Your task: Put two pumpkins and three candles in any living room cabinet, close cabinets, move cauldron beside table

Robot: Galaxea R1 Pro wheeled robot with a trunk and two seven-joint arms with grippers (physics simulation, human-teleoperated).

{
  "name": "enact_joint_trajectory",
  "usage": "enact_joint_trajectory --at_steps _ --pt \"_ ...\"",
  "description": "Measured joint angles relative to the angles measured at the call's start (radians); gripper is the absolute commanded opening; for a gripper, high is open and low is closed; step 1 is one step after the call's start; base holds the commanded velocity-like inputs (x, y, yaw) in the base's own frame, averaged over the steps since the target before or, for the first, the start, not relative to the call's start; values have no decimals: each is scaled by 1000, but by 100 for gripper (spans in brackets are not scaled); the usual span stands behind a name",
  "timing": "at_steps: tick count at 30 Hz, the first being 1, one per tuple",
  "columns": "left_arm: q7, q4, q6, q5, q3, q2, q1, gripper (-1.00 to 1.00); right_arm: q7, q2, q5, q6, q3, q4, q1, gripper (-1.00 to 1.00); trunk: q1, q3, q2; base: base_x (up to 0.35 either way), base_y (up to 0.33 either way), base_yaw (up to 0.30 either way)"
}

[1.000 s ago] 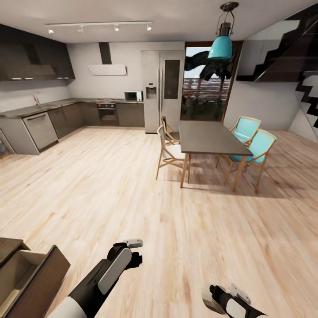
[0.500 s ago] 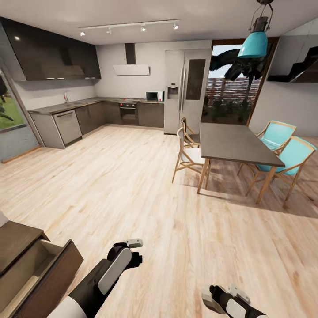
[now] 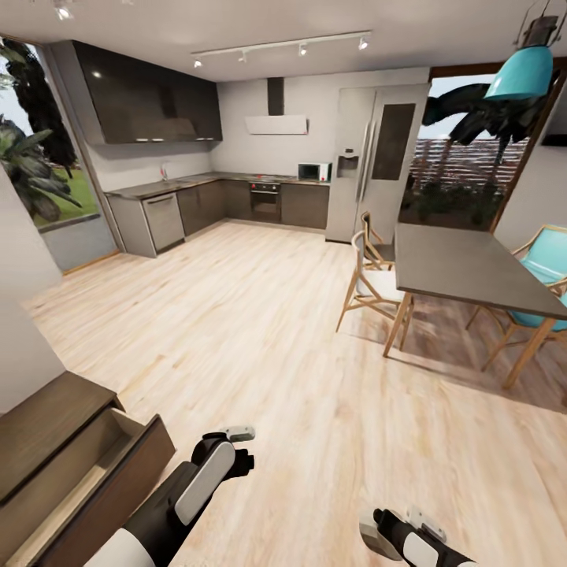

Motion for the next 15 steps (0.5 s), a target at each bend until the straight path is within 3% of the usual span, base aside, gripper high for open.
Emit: enact_joint_trajectory --at_steps 8,15 --pt "0 0 0 1 0 -1 0 100 0 0 0 0 0 0 0 -100 0 0 0 78 -100 290" --pt "0 0 0 1 -1 -1 0 100 0 0 0 0 0 0 0 -100 0 0 0 89 -181 290"
